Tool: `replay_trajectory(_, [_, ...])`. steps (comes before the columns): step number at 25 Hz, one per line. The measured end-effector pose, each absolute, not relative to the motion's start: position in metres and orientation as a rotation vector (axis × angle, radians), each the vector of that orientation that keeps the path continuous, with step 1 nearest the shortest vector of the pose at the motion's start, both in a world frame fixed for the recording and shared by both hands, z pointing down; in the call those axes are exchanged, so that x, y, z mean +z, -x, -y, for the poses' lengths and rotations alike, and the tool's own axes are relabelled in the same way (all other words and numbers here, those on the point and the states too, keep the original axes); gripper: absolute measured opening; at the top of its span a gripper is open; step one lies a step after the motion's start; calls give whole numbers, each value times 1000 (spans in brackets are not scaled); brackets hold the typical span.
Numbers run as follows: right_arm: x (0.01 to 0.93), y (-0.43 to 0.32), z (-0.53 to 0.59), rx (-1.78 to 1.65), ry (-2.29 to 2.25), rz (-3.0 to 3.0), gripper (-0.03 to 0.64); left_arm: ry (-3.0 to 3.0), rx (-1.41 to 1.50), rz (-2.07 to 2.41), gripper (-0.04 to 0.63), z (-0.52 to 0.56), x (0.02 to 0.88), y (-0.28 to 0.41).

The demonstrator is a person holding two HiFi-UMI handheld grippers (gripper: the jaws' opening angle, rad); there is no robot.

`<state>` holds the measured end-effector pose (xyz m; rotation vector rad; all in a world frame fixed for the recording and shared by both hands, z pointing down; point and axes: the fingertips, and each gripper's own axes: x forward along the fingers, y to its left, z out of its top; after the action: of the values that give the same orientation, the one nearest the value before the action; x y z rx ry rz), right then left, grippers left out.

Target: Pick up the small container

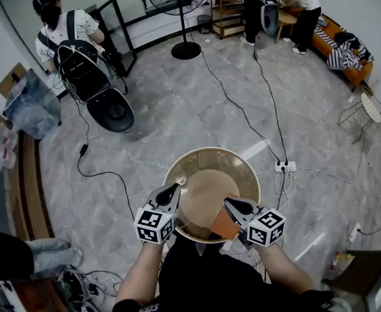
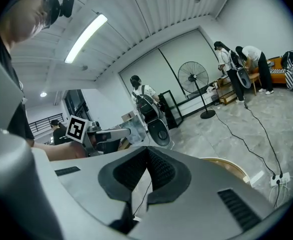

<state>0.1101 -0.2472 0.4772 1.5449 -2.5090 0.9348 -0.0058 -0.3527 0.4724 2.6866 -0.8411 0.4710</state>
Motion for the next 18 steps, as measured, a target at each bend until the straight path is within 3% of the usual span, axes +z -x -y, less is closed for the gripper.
replay_trajectory(18, [629,-73,365,1103,-1354,2395,14,-2619,548,804,17,466,663,-1])
